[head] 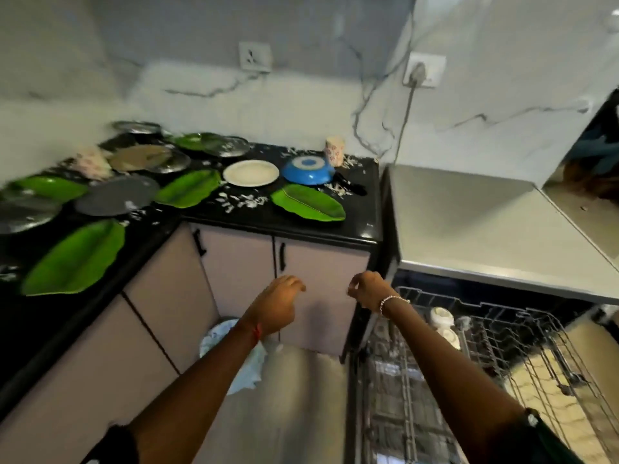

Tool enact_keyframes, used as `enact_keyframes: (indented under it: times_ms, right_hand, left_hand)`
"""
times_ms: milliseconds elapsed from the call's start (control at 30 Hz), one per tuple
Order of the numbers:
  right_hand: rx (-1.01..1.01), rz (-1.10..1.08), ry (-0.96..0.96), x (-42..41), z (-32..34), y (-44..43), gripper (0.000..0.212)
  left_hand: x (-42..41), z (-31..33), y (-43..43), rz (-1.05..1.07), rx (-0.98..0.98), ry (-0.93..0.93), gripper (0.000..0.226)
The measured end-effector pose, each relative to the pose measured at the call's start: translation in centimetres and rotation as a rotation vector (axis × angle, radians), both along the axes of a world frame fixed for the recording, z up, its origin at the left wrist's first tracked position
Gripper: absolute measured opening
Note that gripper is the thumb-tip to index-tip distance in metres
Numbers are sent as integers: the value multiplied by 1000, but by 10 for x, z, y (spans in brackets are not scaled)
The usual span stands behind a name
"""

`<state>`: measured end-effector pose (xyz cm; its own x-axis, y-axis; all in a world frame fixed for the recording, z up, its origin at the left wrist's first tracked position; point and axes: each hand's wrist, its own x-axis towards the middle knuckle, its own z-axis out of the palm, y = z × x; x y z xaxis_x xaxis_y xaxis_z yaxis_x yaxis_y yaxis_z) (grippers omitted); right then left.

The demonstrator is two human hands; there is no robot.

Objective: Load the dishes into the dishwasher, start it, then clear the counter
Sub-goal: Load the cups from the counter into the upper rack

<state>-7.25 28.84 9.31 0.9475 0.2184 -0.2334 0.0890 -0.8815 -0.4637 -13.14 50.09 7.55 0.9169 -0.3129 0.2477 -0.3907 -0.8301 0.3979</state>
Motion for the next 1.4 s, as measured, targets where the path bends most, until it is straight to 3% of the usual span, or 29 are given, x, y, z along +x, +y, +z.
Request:
enact_keyframes:
  times_ms: [100, 333, 467, 567, 667, 767, 867, 1067, 1400]
  right_hand:
    - [3, 103, -14, -5, 25, 39, 17]
    - [-55, 270, -49, 3, 55, 110, 16]
    - [-50, 327, -40, 23, 53, 135, 12]
    - [-59, 367, -18, 46, 43, 149, 8]
    - [-44, 393, -24, 78, 36, 162, 12]
    - [-6, 402, -81, 118, 34, 173, 17]
    - [-1, 423, -106, 158, 37, 179, 17]
    - [-1, 472, -93, 221, 55, 192, 18]
    - [61, 487, -120, 296, 39, 216, 18]
  left_hand:
    - [-7, 21, 41, 118, 2, 146, 45]
    - [-14, 59, 123, 303, -48, 117, 32]
    - [-16, 60, 149, 366, -132, 135, 49]
    - [-6, 44, 165, 406, -150, 153, 32]
    - [17, 30, 177, 445, -134, 182, 27]
    - [48, 28, 185, 472, -156, 195, 44]
    - [85, 32, 187, 489, -141, 229, 48]
    - [146, 48, 189, 547, -139, 235, 26]
    - [225, 35, 204, 479, -258, 254, 28]
